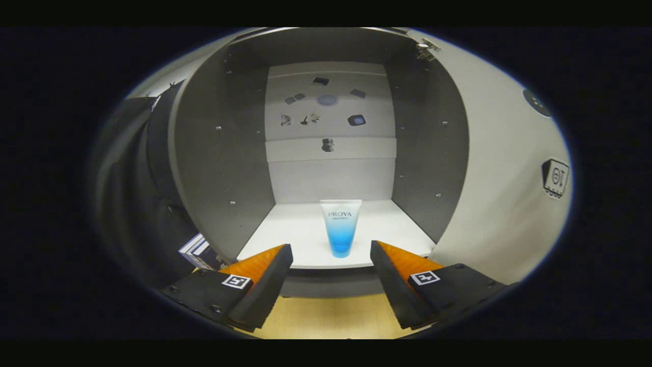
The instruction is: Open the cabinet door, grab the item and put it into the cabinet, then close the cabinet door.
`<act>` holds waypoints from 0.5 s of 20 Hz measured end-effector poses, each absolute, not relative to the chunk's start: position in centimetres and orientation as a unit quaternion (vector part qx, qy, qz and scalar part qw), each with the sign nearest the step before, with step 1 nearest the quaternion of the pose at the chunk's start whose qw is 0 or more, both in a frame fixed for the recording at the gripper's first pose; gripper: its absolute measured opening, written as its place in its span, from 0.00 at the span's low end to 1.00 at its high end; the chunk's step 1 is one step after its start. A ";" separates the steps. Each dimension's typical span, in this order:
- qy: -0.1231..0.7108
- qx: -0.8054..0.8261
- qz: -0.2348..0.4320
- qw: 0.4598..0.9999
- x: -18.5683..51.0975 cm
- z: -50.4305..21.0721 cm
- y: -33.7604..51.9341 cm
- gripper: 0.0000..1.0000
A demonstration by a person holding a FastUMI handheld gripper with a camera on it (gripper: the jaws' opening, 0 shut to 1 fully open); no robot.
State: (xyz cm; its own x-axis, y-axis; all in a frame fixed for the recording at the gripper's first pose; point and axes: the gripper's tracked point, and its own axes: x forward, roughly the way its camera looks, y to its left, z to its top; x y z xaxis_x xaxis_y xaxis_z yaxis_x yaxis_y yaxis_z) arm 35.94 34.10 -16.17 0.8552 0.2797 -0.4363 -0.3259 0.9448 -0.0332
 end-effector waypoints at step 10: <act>0.129 -0.051 0.122 0.983 21.1 -9.7 27.2 0.98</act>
State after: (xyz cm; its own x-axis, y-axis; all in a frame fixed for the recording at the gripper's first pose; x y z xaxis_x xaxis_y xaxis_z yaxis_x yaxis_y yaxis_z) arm 21.10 27.17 -9.73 0.9368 0.2272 -0.2660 -0.2533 0.9650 -0.0678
